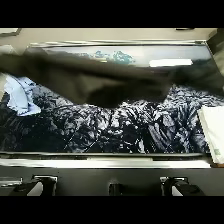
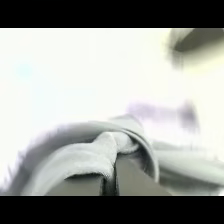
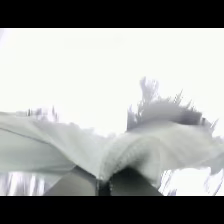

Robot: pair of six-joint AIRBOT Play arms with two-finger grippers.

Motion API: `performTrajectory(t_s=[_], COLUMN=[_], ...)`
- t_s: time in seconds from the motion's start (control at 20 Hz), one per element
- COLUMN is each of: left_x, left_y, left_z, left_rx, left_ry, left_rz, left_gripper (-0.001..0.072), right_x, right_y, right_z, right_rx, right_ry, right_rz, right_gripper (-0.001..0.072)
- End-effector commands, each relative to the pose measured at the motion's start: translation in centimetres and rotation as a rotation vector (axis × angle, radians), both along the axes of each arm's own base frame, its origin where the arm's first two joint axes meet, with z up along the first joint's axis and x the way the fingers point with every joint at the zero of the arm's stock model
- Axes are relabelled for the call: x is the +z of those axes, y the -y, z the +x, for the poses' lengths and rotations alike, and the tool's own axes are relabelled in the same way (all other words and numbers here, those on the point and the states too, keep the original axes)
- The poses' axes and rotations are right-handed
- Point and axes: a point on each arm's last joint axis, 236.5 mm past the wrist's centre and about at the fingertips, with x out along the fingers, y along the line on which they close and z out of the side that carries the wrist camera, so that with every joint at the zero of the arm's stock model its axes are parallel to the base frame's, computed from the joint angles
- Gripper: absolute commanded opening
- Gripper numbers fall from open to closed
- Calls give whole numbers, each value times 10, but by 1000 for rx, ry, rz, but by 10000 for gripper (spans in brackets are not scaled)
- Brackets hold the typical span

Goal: Fold the clothes and pants, and hang the long-sleeved shirts on hangers.

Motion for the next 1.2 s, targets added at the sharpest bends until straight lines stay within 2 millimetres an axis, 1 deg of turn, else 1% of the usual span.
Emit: performTrajectory(t_s=[0.0, 0.1, 0.15, 0.25, 0.3, 0.35, 0.4, 0.45, 0.5, 0.55, 0.6, 0.65, 0.7, 0.75, 0.8, 0.85, 0.9, 0.95, 1.0, 1.05, 1.1, 1.15], left_x=[153, 166, 172, 181, 184, 184, 178, 160, 132, 93, 48, 4, -42, -94, -148, -197, -243, -275, -297, -309, -317, -324], left_y=[-40, -20, -10, 2, 4, 6, 6, 3, 0, -4, -7, -11, -15, -19, -20, -18, -14, -10, -10, -12, -11, -4], left_z=[-77, -107, -122, -143, -151, -156, -156, -148, -137, -121, -105, -90, -73, -55, -38, -25, -12, 5, 27, 48, 66, 78], left_rx=[201, 167, 148, 130, 130, 130, 132, 134, 128, 111, 87, 71, 61, 59, 63, 68, 81, 109, 153, 191, 217, 217], left_ry=[376, 416, 440, 479, 493, 498, 475, 398, 293, 159, 23, -95, -201, -308, -412, -500, -573, -602, -596, -574, -562, -571], left_rz=[93, 86, 91, 97, 103, 110, 126, 135, 137, 143, 138, 112, 81, 39, -12, -42, -75, -105, -120, -118, -133, -159], left_gripper=[31, 31, 31, 31, 31, 31, 30, 30, 31, 31, 31, 31, 30, 31, 31, 31, 31, 32, 32, 32, 33, 33], right_x=[163, 185, 195, 211, 212, 206, 189, 157, 111, 62, 11, -31, -72, -112, -147, -180, -210, -230, -244, -254, -260, -268], right_y=[59, 42, 36, 31, 30, 29, 27, 25, 24, 24, 24, 24, 25, 26, 24, 17, 4, -7, -11, -9, -6, -4], right_z=[-71, -108, -122, -145, -153, -157, -158, -156, -155, -156, -159, -158, -148, -131, -112, -93, -72, -48, -21, 7, 26, 40], right_rx=[-188, -154, -138, -132, -130, -124, -109, -96, -79, -61, -32, -16, -10, -15, -29, -40, -59, -83, -114, -158, -205, -252], right_ry=[399, 463, 494, 557, 561, 535, 466, 328, 121, -92, -301, -453, -560, -617, -647, -663, -676, -656, -610, -557, -524, -514], right_rz=[-149, -95, -77, -64, -68, -76, -86, -85, -79, -84, -92, -87, -74, -57, -19, 44, 154, 259, 343, 402, 461, 520], right_gripper=[43, 43, 43, 43, 43, 43, 43, 43, 43, 43, 43, 43, 43, 43, 43, 43, 43, 43, 43, 43, 43, 44])
